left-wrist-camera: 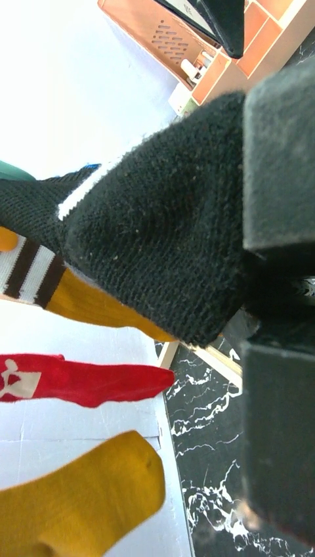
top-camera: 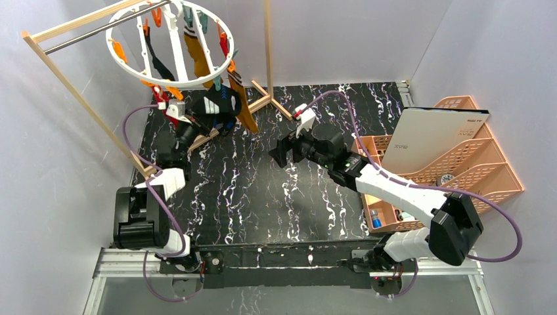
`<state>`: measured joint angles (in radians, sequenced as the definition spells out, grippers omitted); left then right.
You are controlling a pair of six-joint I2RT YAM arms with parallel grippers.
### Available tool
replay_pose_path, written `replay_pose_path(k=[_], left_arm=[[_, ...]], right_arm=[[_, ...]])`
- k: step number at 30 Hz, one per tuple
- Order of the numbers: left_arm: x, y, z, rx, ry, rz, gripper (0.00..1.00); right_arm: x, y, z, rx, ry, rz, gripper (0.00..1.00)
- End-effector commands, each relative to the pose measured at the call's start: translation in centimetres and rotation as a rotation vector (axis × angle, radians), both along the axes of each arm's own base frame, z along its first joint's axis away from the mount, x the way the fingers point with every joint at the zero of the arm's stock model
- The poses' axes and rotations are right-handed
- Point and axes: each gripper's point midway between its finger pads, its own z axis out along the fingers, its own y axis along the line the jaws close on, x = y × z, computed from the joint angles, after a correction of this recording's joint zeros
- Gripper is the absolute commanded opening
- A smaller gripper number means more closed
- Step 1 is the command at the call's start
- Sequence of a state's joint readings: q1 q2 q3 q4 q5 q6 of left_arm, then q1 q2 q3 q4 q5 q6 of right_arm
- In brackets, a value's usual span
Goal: Remove the socks clipped to the hanger
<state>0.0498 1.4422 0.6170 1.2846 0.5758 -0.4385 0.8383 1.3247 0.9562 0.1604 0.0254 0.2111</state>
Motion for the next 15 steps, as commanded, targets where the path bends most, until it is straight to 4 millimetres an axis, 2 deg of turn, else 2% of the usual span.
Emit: replay_pose_path(k=[1,5,9,12,15], left_arm=[[-1.0,0.8,1.8,0.041,-0.063,0.003,0.00],[-1.2,1.1,0.7,0.079,-0.036,0.009,0.00],[-1.1,1.0,-0.3,0.099,-0.003,-0.027,0.00],[-1.1,1.0,-1.1,0.099,0.023,-0.046,0.00],[-1.1,1.1,-1.9,0.099,0.043,-0.055,0.00]], right_arm=[[0.1,2.7,6.8,0.134,-0.141,0.104,0.99],[-1.2,5.8,9.9,0.203,-0.165,0.278,0.99],[-3.3,9.7,13.0,0.264,-0.155,0.547,0.99],[-3.7,12.0,13.0,0.278,-0.113,0.685,0.99],[-2.0,12.8,12.9,0.306,-0.125,0.684,0.99]])
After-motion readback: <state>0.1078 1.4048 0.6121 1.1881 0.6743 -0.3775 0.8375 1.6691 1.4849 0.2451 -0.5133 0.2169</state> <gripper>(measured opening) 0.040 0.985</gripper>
